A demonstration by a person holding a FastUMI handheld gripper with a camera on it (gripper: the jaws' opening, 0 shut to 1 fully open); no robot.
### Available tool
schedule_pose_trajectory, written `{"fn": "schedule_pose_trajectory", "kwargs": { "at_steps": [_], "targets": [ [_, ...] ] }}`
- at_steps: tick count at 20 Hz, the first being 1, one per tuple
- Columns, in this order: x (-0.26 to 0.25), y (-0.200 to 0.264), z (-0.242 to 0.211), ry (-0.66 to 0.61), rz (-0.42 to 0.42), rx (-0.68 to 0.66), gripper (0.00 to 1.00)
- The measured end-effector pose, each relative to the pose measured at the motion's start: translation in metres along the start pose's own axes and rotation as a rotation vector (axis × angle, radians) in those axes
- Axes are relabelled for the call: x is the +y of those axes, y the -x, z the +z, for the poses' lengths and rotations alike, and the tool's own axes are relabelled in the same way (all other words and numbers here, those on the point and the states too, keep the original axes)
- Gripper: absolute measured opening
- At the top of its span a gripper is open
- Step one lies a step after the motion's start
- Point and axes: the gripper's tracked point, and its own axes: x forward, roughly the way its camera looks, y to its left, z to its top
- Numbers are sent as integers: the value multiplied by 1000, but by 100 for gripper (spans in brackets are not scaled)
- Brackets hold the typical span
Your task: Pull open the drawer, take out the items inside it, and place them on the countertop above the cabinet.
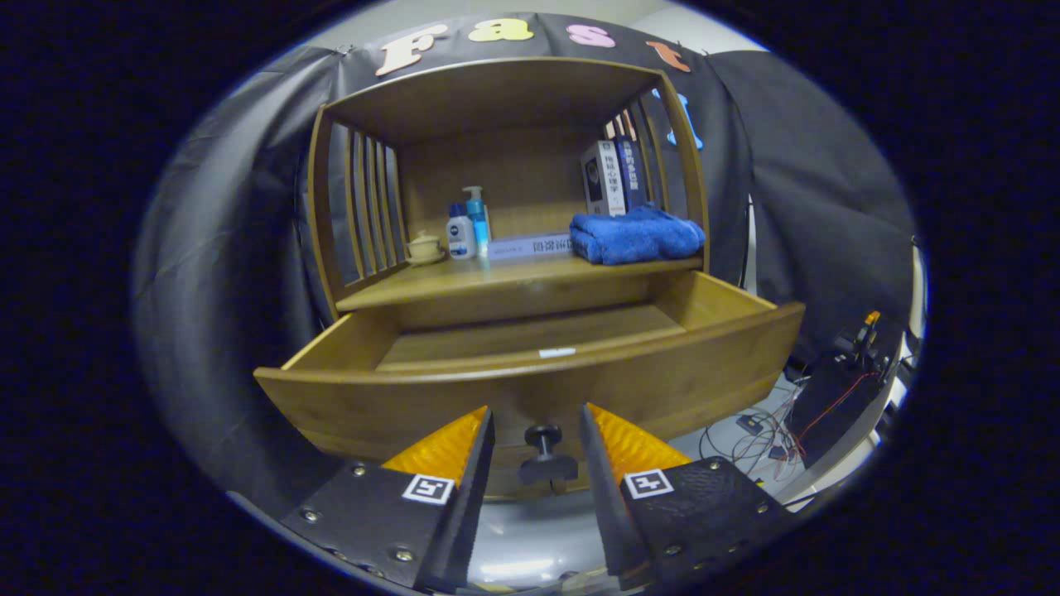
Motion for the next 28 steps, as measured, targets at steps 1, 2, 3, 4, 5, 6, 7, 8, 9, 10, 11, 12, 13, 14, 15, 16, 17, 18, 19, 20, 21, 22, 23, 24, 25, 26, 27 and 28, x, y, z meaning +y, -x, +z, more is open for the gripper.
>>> {"fn": "schedule_pose_trajectory", "kwargs": {
  "at_steps": [1, 2, 3, 4, 5, 6, 7, 8, 9, 10, 11, 12, 13, 14, 15, 16, 17, 18, 19, 20, 21, 22, 23, 24, 25, 26, 27, 28],
  "targets": [
    [3, -1, 11, 8, 3, -20, 60],
    [8, -4, 24, 17, 9, -43, 60],
    [12, -6, 36, 26, 14, -65, 60],
    [17, -8, 47, 36, 23, -82, 60],
    [22, -11, 58, 45, 23, -94, 60],
    [23, -16, 67, 52, 13, -96, 60],
    [24, -22, 76, 55, 2, -98, 60],
    [23, -29, 82, 49, -14, -91, 60],
    [23, -36, 87, 39, -25, -78, 60],
    [20, -44, 89, 29, -46, -55, 60],
    [17, -49, 87, 25, -70, -22, 60],
    [11, -55, 83, 25, -97, 22, 61],
    [6, -60, 79, 28, -118, 63, 60],
    [4, -66, 75, 28, -135, 99, 60],
    [2, -70, 72, 20, -148, 132, 60],
    [2, -74, 69, 9, -150, 159, 61],
    [2, -78, 65, -4, -158, 185, 60],
    [0, -83, 58, -12, -169, 211, 61],
    [-3, -85, 53, -21, -182, 240, 60],
    [-3, -87, 47, -25, -195, 268, 60],
    [-5, -90, 41, -23, -203, 297, 60],
    [-4, -91, 37, -19, -208, 322, 61],
    [-4, -94, 34, -14, -214, 341, 61],
    [-3, -97, 30, -15, -216, 364, 61],
    [-1, -101, 26, -17, -215, 384, 61],
    [-1, -103, 20, -19, -217, 407, 61],
    [3, -103, 19, -21, -217, 431, 61],
    [3, -105, 15, -22, -217, 450, 61]
  ]
}}
